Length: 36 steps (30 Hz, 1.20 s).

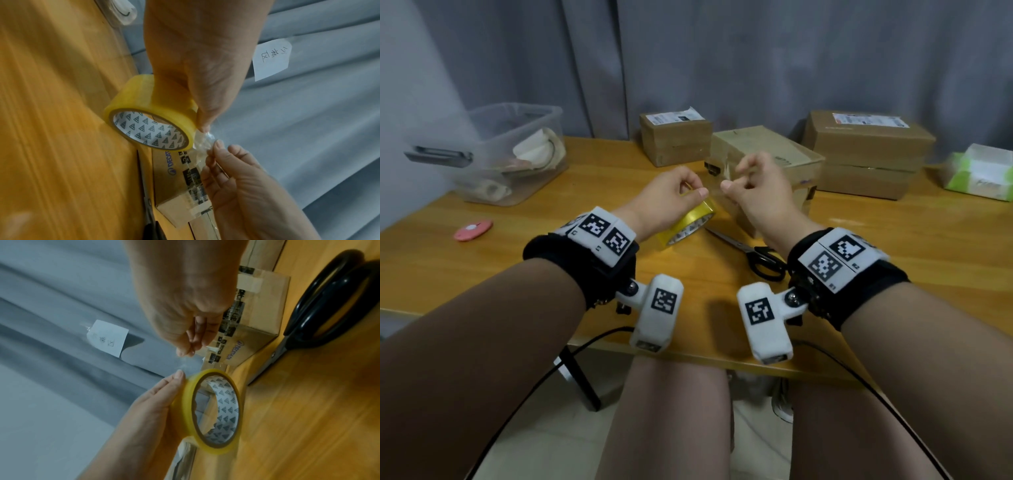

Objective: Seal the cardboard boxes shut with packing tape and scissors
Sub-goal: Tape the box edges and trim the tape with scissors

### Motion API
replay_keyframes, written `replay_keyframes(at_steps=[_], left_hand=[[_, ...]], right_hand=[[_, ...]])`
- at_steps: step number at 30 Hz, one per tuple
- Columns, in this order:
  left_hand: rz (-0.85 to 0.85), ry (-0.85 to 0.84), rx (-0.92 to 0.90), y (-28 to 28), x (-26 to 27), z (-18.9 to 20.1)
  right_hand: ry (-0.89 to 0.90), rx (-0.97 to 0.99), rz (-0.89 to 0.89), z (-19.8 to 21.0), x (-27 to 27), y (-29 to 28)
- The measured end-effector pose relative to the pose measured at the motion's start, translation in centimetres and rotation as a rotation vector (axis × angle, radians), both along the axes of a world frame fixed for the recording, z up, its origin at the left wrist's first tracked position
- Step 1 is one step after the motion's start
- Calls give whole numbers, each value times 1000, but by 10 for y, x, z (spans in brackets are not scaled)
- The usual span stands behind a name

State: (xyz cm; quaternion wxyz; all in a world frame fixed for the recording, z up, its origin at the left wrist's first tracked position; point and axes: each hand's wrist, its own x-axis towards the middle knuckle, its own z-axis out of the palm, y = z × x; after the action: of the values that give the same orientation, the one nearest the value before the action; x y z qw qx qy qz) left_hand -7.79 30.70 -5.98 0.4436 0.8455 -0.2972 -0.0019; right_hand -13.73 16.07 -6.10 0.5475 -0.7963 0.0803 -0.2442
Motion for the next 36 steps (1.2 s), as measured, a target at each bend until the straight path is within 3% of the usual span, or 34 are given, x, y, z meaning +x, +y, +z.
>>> replay_keyframes(at_steps=[3, 12, 16, 19, 22, 23, 25, 27, 29, 32, 34, 36], left_hand=[[24, 31, -21, -2, 2, 2], [14, -176, 92, 4, -3, -4], [-24, -256, 177, 4, -6, -4], [56, -286, 228, 11, 1, -3], [158, -289, 327, 26, 17, -4], [173, -285, 389, 29, 21, -5], [167, -284, 524, 31, 26, -5], [150, -271, 631, 26, 29, -5], [135, -222, 711, 19, 30, -1], [214, -262, 785, 5, 30, 7], [247, -304, 583, -8, 30, 14], [149, -157, 279, -28, 29, 22]], right_hand=[[-30, -135, 21, 1, 0, 2], [52, -56, 121, 1, 0, 1], [146, -283, 103, 4, -2, 0], [127, -564, -42, 11, -4, -7], [-83, -744, -269, 26, -9, -22], [-73, -817, -332, 29, -8, -29], [194, -874, -382, 32, 0, -43], [436, -723, -311, 29, 7, -57], [427, -485, -215, 23, 10, -72], [366, -329, -110, 23, 7, -92], [364, -158, -54, 32, 2, -104], [394, 17, 24, 37, -4, -119]])
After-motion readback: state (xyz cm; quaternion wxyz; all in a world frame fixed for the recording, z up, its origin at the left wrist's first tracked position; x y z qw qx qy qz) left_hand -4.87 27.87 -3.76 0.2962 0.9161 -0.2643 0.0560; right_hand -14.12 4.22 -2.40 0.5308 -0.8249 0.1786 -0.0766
